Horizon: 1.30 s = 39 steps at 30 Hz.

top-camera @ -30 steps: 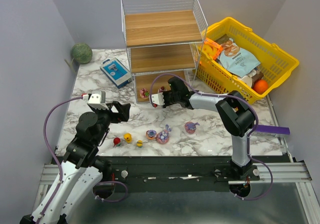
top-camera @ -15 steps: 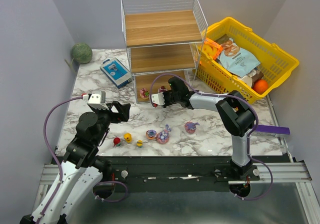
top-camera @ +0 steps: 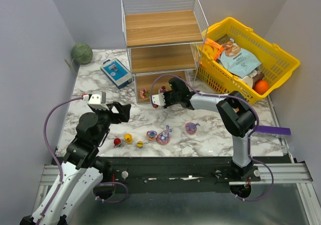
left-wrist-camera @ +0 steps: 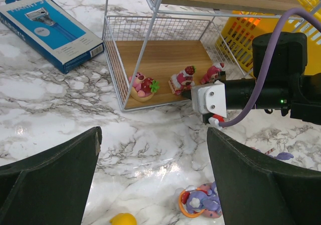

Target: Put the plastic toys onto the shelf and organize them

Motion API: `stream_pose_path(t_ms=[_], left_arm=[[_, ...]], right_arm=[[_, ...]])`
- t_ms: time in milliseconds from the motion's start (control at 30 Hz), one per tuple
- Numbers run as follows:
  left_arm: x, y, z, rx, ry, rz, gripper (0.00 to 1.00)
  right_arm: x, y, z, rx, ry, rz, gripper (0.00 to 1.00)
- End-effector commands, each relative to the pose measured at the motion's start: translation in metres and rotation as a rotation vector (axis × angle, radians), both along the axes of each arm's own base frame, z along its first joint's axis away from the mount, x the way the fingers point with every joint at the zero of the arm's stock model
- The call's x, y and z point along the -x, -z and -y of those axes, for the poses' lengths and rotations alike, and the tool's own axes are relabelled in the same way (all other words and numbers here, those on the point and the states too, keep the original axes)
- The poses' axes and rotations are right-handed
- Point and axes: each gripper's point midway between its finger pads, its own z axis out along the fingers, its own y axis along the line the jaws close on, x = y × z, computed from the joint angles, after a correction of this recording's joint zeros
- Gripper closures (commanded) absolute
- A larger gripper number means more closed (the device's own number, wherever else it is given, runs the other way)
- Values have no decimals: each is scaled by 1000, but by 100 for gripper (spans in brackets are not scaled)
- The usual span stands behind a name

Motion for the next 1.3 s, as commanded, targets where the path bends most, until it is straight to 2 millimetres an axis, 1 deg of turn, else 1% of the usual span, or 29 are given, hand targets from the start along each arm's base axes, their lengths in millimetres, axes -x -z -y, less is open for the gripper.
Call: stream_pose_path(t_ms=[0, 33, 100, 167, 233, 267, 333, 367, 400, 467, 500, 567, 600, 633, 667, 700, 733, 767, 833, 900, 933, 967, 1000, 1033, 1067, 1133, 1167, 1200, 1267], left_arm=[[2, 0, 1, 7, 13, 6, 6], [1, 1, 1, 5, 13, 4, 6], [2, 0, 1, 8, 15, 8, 6], [2, 0, 2, 9, 19, 7, 6], [2, 0, 2, 9, 18, 7, 6], [2, 0, 2, 8, 16, 6, 6], [2, 0, 1, 8, 15, 8, 6], [2, 0, 1, 8, 15, 6, 6], [2, 0, 1, 6, 15, 7, 6], [2, 1, 1, 7, 15, 5, 6], [2, 1, 1, 7, 15, 3, 6], [2, 2, 2, 3, 18, 1, 6], [1, 3, 2, 0, 17, -1, 5], [2, 3, 1, -6, 19, -1, 4], [1, 3, 0, -11, 14, -2, 3], [2, 1, 0, -12, 12, 0, 2], [2, 1, -2, -15, 7, 4, 2], [2, 0, -3, -14, -3, 4, 1], [2, -1, -5, -16, -10, 7, 1], [1, 0, -7, -16, -23, 4, 1], [1, 0, -7, -16, -26, 4, 1], [1, 0, -8, -21, -31, 3, 1], [1, 2, -9, -24, -35, -6, 1], [0, 2, -9, -26, -38, -10, 1], [0, 4, -9, -32, -37, -14, 1], [0, 4, -10, -46, -34, -21, 1], [0, 5, -10, -50, -35, -25, 1], [0, 6, -11, -55, -38, -28, 1], [0, 7, -12, -61, -46, -30, 1]], right_arm=[[9, 4, 3, -2, -28, -11, 99], [11, -7, 2, -18, -31, 0, 99], [23, -8, 2, -28, -40, -18, 99], [30, -26, -1, -60, -46, -4, 99], [43, -34, -4, -81, -44, -19, 99], [48, -50, -6, -110, -48, -4, 99], [61, -62, -9, -150, -32, -27, 99], [64, -72, -10, -175, -18, -29, 99], [72, -92, -12, -231, 13, -54, 99], [83, -110, -12, -289, 46, -93, 99], [97, -131, -13, -359, 82, -146, 99], [111, -148, -12, -411, 112, -222, 99], [125, -149, -9, -435, 169, -336, 98], [134, -164, -6, -479, 186, -380, 92], [140, -172, -3, -513, 216, -430, 90], [152, -175, -3, -566, 296, -580, 86], [161, -185, -2, -599, 322, -642, 75], [172, -187, -3, -606, 331, -728, 66], [188, -187, 0, -622, 423, -887, 57], [185, -196, 6, -740, 554, -960, 52], [189, -182, 12, -752, 604, -993, 45], [184, -195, 20, -832, 641, -965, 42], [184, -200, 24, -894, 703, -1006, 37], [183, -200, 31, -925, 740, -1000, 25], [177, -195, 44, -963, 817, -960, 19], [182, -193, 65, -985, 913, -957, 8], [182, -184, 76, -987, 976, -936, 3], [184, -175, 86, -972, 1026, -922, 0], [185, -173, 107, -992, 1099, -871, 0]])
